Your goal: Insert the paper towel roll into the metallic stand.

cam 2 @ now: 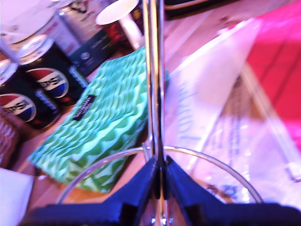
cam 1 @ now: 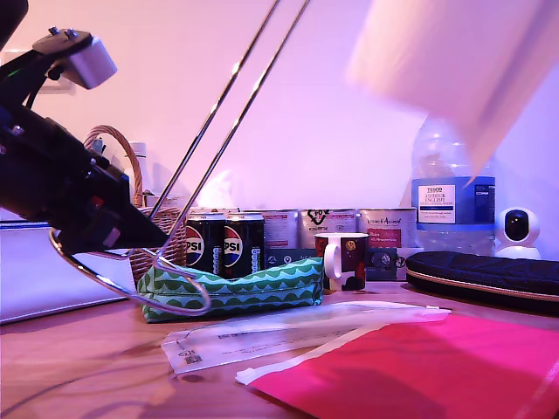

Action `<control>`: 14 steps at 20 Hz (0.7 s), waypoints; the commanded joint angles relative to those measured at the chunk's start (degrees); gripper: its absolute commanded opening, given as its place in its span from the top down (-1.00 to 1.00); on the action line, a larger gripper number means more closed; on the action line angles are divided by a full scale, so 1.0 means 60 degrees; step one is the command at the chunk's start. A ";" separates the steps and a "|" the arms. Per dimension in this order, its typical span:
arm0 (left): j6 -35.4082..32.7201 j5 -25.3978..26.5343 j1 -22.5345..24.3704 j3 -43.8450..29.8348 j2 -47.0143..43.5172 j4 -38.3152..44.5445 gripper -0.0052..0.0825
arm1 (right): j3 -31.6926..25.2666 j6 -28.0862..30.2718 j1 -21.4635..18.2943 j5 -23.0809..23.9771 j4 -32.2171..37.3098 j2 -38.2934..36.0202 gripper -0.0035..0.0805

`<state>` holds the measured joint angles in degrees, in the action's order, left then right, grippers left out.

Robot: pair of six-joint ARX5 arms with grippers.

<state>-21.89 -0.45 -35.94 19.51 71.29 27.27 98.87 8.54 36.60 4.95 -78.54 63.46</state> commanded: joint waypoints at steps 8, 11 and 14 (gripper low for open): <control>-0.0433 0.0157 0.0033 0.0120 -0.0142 0.0226 0.93 | -0.0018 -0.0532 -0.0321 -0.1781 0.0244 -0.1665 0.94; -0.0688 0.0153 0.0029 0.0120 -0.0142 0.0226 0.93 | -0.0018 -0.0685 -0.0321 -0.2098 0.0189 -0.1796 0.94; -0.0871 0.0157 0.0022 0.0120 -0.0142 0.0233 0.93 | -0.0018 -0.0703 -0.0321 -0.2572 0.0200 -0.1825 0.94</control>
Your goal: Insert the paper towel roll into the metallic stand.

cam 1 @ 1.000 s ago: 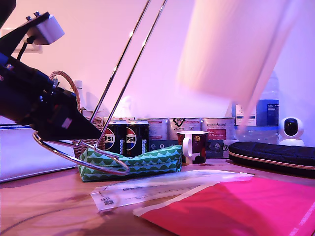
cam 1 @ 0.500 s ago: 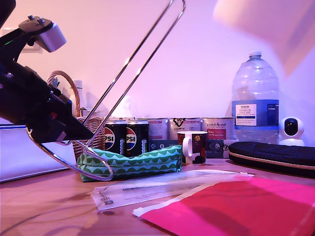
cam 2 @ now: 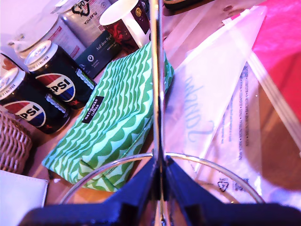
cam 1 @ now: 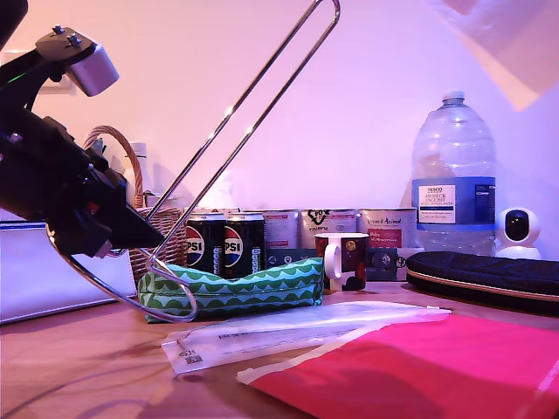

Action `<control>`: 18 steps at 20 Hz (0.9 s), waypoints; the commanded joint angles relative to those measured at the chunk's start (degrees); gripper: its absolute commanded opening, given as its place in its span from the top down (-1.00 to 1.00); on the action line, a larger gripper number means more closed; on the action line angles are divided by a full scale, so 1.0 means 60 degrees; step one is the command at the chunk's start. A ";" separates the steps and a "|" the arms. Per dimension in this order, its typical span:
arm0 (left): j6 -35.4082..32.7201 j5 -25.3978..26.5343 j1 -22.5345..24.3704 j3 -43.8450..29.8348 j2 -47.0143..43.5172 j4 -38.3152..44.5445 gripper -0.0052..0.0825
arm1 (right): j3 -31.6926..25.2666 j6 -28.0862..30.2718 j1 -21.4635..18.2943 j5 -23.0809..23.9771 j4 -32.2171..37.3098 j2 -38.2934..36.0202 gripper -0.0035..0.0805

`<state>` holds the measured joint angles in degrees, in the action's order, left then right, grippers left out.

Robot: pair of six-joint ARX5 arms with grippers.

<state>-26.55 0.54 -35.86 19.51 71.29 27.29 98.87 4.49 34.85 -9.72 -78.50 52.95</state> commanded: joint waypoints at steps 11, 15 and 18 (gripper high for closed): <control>-0.0146 -0.0168 0.0007 0.0120 -0.0153 0.0251 0.93 | -0.0033 0.0033 -0.0029 -0.1151 0.0324 -0.0692 0.94; -0.0084 -0.0262 -0.0142 0.0120 -0.0157 0.0251 0.93 | -0.0248 0.0510 -0.0029 -0.1024 0.0368 -0.0692 0.94; -0.0084 -0.0259 -0.0259 0.0120 -0.0302 0.0208 0.93 | -0.0812 0.0729 -0.0109 -0.0776 0.0729 -0.0692 0.94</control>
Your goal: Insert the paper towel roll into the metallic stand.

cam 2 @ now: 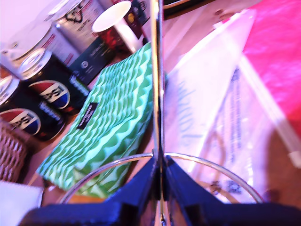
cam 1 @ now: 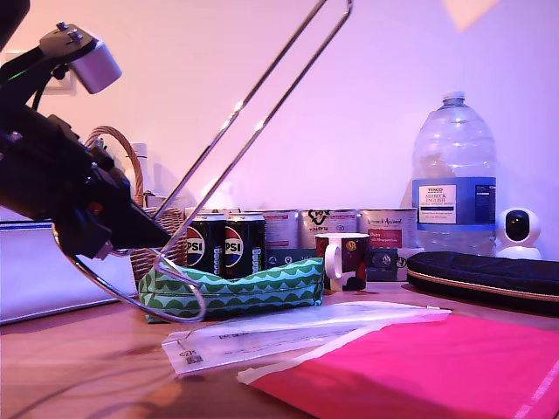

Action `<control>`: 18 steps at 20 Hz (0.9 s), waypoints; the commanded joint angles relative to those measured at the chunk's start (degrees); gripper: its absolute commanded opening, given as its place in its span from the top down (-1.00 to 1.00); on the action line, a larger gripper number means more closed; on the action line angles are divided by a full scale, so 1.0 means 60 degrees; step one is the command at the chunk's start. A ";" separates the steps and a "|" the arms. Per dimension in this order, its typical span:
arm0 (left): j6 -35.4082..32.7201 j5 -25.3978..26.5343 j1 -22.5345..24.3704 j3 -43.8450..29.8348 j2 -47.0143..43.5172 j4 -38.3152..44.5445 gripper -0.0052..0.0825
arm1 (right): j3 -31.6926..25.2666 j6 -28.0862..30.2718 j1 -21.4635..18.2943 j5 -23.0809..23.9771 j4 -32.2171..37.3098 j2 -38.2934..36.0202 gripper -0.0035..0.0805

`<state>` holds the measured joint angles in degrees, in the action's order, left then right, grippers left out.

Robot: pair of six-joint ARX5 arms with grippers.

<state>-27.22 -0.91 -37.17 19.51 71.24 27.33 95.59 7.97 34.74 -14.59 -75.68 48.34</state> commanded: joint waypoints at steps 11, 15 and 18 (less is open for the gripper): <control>0.0033 0.0069 -0.0040 0.0120 -0.1082 -0.0678 0.93 | -0.0820 0.1370 -0.1996 -0.0969 0.0965 0.0077 0.94; -0.0291 0.0484 -0.0040 0.0120 -0.1082 -0.0747 0.93 | -0.0820 0.1497 -0.2339 -0.1413 0.0758 0.0077 0.94; -0.0550 0.0499 -0.0062 0.0120 -0.1082 -0.0740 0.93 | -0.0820 0.1494 -0.2441 -0.1515 0.0827 0.0091 0.94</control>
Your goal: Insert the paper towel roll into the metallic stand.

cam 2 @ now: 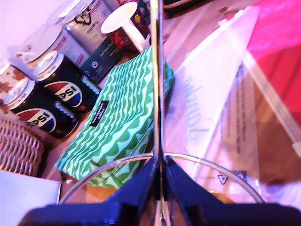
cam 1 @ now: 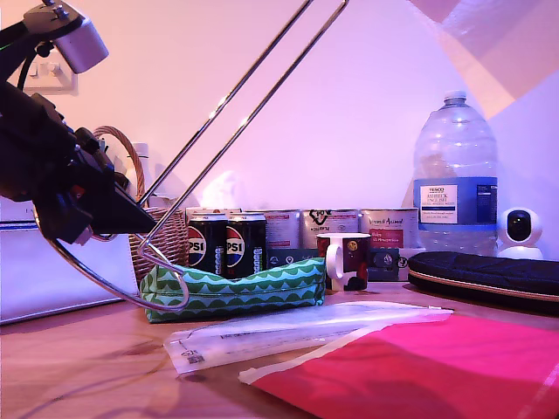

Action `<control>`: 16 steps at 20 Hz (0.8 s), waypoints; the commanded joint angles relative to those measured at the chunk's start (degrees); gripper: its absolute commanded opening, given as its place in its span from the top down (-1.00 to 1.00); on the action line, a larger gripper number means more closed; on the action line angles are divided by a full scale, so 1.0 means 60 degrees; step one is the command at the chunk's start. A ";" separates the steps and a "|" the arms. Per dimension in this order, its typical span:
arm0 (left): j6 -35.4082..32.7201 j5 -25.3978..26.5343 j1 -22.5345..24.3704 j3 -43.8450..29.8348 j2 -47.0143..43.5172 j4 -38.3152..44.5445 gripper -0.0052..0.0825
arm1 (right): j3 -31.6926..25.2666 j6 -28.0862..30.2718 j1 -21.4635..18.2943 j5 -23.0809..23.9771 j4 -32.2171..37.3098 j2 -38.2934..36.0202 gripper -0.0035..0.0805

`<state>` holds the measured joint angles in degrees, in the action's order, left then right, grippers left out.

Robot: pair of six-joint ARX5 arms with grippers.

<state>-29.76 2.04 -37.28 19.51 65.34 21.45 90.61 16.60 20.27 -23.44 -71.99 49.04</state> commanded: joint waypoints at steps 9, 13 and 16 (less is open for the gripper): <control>-0.0798 0.0288 -0.0692 0.0120 -0.0871 0.0430 0.93 | 0.0011 0.0015 -0.0033 0.0455 -0.0098 0.0047 0.94; -0.0794 0.0175 -0.0765 0.0120 -0.0965 0.0386 0.93 | 0.0011 -0.0018 -0.0025 -0.0317 -0.0306 0.0047 0.94; -0.0801 0.0171 -0.0987 0.0120 -0.0984 0.0426 0.93 | 0.0011 -0.0018 -0.0022 -0.0903 -0.0568 0.0051 0.94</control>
<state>-34.50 4.51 -41.58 19.40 61.23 20.78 91.15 16.58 19.53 -26.24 -74.30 48.60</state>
